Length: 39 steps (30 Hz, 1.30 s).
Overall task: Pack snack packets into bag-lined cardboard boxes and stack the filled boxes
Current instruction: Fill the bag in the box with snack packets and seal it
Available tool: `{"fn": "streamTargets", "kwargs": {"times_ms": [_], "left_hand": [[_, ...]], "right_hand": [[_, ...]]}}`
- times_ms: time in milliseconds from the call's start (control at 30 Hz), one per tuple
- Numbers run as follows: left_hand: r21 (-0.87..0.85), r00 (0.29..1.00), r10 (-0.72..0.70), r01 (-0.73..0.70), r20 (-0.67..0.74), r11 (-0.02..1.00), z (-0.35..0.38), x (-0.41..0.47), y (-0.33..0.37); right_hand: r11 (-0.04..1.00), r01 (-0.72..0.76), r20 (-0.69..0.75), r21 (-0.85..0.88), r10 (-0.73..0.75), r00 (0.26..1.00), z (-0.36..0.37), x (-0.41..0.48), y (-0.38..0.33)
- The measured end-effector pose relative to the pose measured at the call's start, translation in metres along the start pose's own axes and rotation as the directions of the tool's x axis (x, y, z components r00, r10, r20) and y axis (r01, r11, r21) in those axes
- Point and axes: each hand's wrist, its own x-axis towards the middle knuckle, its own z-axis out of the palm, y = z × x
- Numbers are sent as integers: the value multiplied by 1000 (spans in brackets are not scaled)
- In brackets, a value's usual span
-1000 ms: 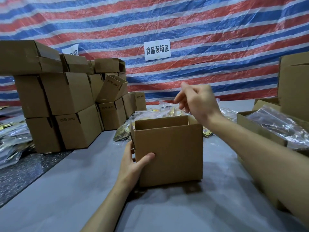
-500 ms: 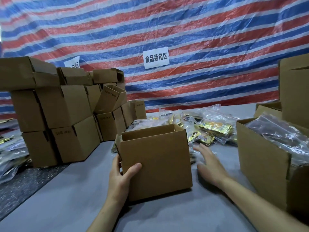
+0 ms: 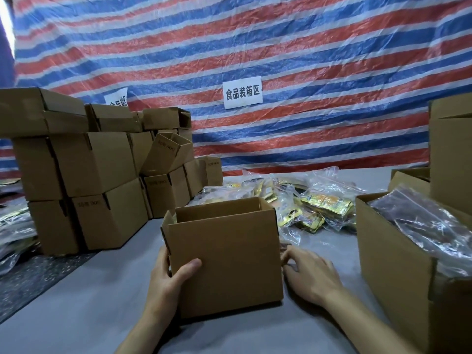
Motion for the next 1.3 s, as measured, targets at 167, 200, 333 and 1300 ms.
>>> {"fn": "streamTargets", "kwargs": {"times_ms": [167, 200, 333, 1300], "left_hand": [[19, 1000, 19, -19, 12, 1000, 0, -2, 0], [20, 1000, 25, -25, 14, 999, 1, -3, 1], [50, 999, 37, -39, 34, 998, 1, -5, 3], [40, 997, 48, -51, 62, 998, 4, -9, 7]], "right_hand": [[995, -37, 24, -91, 39, 999, 3, -8, -3], [995, -49, 13, -89, 50, 999, 2, -9, -4], [986, -151, -62, -67, 147, 987, -9, -16, -13], [994, -96, -407, 54, 110, 907, -14, -10, 6]]}}
